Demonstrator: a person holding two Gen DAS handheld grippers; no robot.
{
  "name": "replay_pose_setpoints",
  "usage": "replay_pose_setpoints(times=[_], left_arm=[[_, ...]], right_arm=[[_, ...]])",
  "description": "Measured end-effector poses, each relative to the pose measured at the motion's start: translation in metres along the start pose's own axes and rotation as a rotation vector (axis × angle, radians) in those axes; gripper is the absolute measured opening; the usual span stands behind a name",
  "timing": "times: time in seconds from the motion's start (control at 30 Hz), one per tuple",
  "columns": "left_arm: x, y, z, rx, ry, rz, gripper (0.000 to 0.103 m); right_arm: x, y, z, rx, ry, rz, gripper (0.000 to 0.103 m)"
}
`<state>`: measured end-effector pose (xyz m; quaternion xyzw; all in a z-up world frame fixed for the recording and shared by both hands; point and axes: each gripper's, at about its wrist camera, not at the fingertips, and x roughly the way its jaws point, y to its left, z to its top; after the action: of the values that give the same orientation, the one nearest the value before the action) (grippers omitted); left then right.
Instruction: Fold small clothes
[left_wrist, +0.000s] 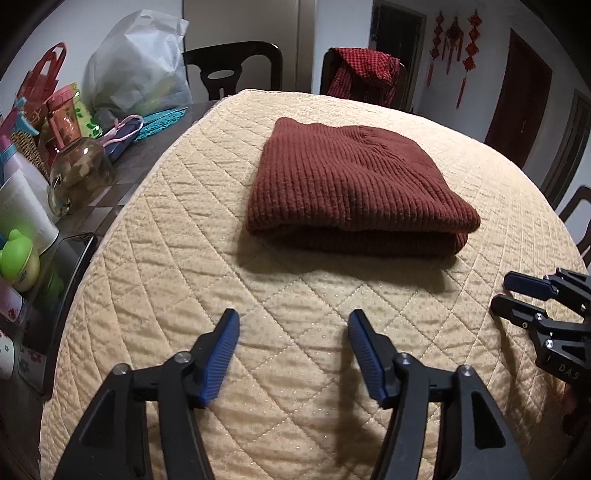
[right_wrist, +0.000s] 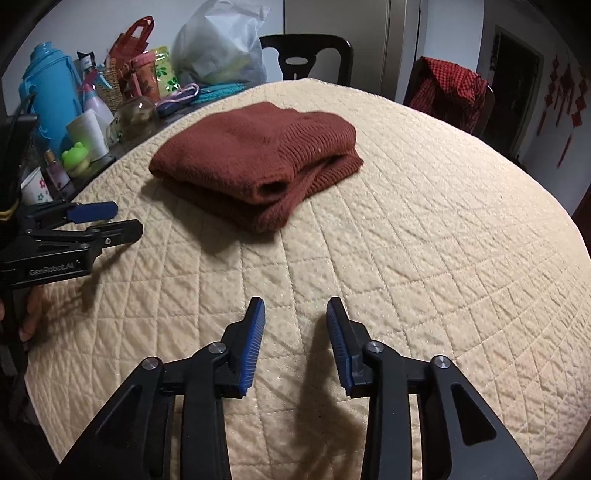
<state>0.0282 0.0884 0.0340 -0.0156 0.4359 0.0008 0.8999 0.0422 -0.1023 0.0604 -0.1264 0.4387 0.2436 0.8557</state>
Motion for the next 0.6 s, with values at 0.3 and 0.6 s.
replay_pose_setpoints(times=[0.3, 0.6], left_arm=[[0.0035, -0.003, 0.0, 0.008, 0.01, 0.038, 0.079], [0.0067, 0.0017, 0.0007, -0.002, 0.014, 0.044, 0.083]], right_arm=[[-0.0006, -0.0041, -0.0031, 0.029, -0.012, 0.019, 0.039], [-0.0009, -0.004, -0.0034, 0.031, -0.012, 0.021, 0.04]])
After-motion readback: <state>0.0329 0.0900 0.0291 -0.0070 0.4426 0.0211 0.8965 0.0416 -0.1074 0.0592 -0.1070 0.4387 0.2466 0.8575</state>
